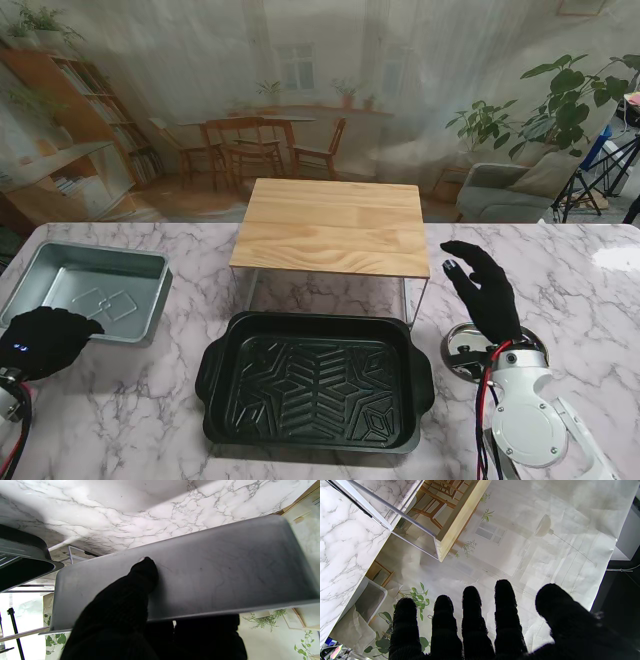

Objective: Stack the baking trays onto the shelf

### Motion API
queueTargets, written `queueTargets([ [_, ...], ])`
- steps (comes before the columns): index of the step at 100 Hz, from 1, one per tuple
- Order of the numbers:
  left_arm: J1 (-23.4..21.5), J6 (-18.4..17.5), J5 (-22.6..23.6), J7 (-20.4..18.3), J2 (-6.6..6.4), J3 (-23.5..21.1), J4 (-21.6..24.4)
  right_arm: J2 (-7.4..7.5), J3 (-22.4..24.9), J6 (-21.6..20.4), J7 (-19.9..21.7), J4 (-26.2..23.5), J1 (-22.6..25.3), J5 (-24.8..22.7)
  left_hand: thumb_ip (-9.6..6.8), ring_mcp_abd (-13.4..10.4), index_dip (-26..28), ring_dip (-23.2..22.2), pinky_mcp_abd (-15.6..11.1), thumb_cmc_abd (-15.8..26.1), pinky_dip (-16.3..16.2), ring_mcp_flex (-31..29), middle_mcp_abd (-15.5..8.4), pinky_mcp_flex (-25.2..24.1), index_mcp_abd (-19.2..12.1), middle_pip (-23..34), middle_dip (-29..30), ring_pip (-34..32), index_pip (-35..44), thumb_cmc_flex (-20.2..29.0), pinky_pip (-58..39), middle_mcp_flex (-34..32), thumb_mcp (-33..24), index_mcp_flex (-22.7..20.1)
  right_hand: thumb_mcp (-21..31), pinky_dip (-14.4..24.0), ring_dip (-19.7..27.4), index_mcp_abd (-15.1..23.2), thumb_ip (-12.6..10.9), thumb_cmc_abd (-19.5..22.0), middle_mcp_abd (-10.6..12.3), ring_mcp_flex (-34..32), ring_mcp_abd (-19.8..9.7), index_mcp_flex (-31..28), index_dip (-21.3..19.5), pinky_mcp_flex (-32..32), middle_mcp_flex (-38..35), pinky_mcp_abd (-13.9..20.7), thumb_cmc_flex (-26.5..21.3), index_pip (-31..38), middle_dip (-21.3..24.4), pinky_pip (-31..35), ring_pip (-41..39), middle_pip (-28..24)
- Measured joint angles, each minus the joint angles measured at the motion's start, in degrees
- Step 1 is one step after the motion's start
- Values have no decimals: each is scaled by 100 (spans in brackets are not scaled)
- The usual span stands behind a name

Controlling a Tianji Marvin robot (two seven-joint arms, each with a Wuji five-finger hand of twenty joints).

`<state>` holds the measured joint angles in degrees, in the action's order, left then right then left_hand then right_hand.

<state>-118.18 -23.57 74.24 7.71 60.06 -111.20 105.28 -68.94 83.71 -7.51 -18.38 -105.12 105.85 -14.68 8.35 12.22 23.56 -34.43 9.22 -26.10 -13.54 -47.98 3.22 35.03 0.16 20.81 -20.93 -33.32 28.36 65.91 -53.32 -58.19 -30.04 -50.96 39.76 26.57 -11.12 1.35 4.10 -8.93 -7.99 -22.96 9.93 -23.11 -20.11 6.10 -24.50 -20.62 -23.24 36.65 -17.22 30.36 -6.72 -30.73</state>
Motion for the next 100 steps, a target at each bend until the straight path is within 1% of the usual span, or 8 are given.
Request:
queueTargets([
  [25,-451,290,-156,-78,71,-2,453,-2,10,-1,-16,-11,11,-4,0,46,31,0,60,-15,0,-42,127,21,106,-1,0,-43,-21,0,-108,0,2,-44,0,0,-20,0,0,0,0,0,0,0,-1,0,0,0,0,0,0,0,0,-1],
  [29,-494,327,-197,-132,79,23,506,-3,11,-1,-18,-11,12,-6,0,91,31,0,100,-15,0,-59,138,29,137,-1,0,-46,-29,0,-145,0,2,-45,0,0,-21,0,0,0,0,0,0,0,-1,0,0,0,0,0,0,1,0,-1],
  [39,-569,378,-327,-343,94,108,626,-4,16,-2,-26,-12,12,-10,0,104,59,0,127,-15,0,-86,157,48,200,-2,0,-104,-42,0,-235,0,2,-46,0,0,-40,0,0,0,0,0,0,0,-1,0,0,0,0,0,0,1,0,-1],
  [47,-669,441,-330,-484,100,181,779,-5,22,-2,-27,-14,14,-9,0,128,79,0,154,-60,0,-86,208,48,226,-19,0,-105,-42,0,-235,0,3,-57,0,0,-40,0,0,0,-1,0,0,0,-1,0,0,0,0,0,0,1,0,-1],
  [64,-940,560,-326,-649,128,242,1129,-16,66,-35,-54,-36,50,-1,1,146,86,0,175,-98,0,-87,220,48,260,-81,0,-115,-52,0,-249,-1,3,-117,0,0,-40,0,0,0,-1,0,0,0,-1,0,0,0,0,0,0,3,0,-1],
  [71,-988,582,-362,-680,135,280,1180,-19,79,-58,-73,-44,68,3,1,180,87,0,209,-117,0,-88,280,49,289,-81,0,-119,-55,0,-280,-1,-6,-118,0,0,-40,0,0,0,-1,0,0,0,-1,0,0,0,0,0,0,4,0,-1],
  [84,-1027,623,-438,-822,134,445,1257,-21,85,-68,-90,-52,81,4,1,242,88,0,273,-118,-54,-90,287,50,351,-81,0,-169,-79,0,-373,-1,-49,-119,0,0,-41,0,0,0,-1,0,-1,0,-1,0,0,0,0,0,0,4,0,-1],
  [100,-986,703,-490,-907,114,808,1289,-22,92,-69,-90,-56,86,8,1,244,91,0,275,-120,-55,-91,305,50,374,-81,0,-169,-81,0,-373,-2,-50,-120,0,0,-41,0,0,0,-1,0,-1,0,-1,0,0,0,0,0,0,4,0,-1],
])
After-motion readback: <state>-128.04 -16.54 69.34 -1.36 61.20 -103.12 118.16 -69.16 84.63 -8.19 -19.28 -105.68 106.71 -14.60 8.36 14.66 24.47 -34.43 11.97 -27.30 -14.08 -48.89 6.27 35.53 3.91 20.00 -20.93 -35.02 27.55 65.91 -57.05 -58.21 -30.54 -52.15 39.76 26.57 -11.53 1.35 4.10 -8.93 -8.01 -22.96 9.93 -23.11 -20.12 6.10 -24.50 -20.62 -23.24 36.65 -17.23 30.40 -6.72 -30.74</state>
